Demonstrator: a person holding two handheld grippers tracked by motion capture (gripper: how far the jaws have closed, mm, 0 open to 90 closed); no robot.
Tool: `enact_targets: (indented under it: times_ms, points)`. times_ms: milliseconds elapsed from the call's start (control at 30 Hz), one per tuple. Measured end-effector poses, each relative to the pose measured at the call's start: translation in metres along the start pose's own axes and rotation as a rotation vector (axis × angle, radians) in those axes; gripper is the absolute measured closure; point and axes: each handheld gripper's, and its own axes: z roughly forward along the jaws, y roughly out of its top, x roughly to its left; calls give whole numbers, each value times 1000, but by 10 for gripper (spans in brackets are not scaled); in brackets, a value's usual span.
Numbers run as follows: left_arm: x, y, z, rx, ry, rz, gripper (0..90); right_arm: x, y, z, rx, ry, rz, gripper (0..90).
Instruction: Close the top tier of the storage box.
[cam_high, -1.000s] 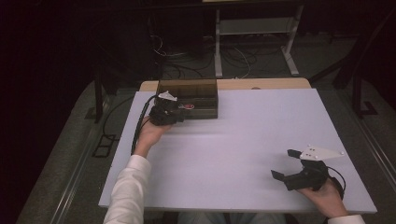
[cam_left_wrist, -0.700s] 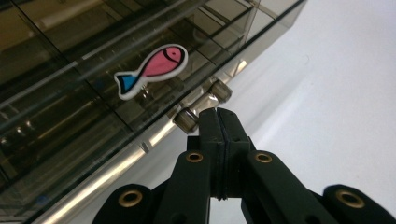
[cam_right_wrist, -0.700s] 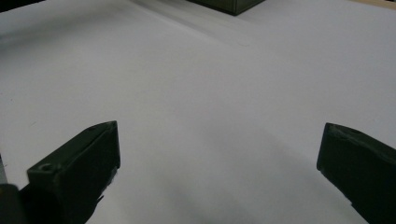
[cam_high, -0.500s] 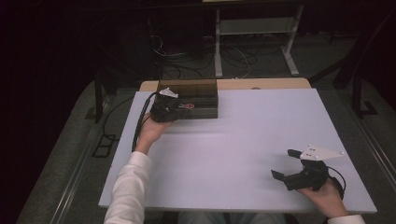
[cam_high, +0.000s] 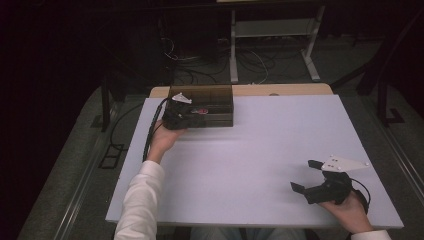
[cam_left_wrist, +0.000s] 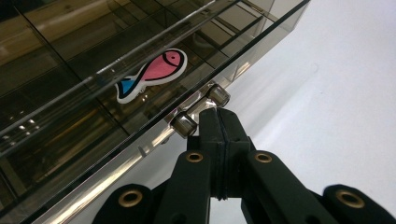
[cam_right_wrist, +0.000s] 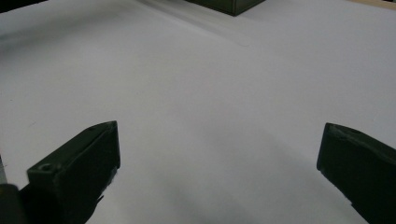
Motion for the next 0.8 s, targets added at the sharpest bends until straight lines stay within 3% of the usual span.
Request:
enact_targets:
  times_ms: [300, 800]
  points:
    - [1, 8, 7, -8, 9, -5, 894, -1, 0, -1, -2, 0, 2, 0]
    - [7, 9, 12, -30, 36, -28, 894, -2, -1, -1, -4, 0, 8, 0]
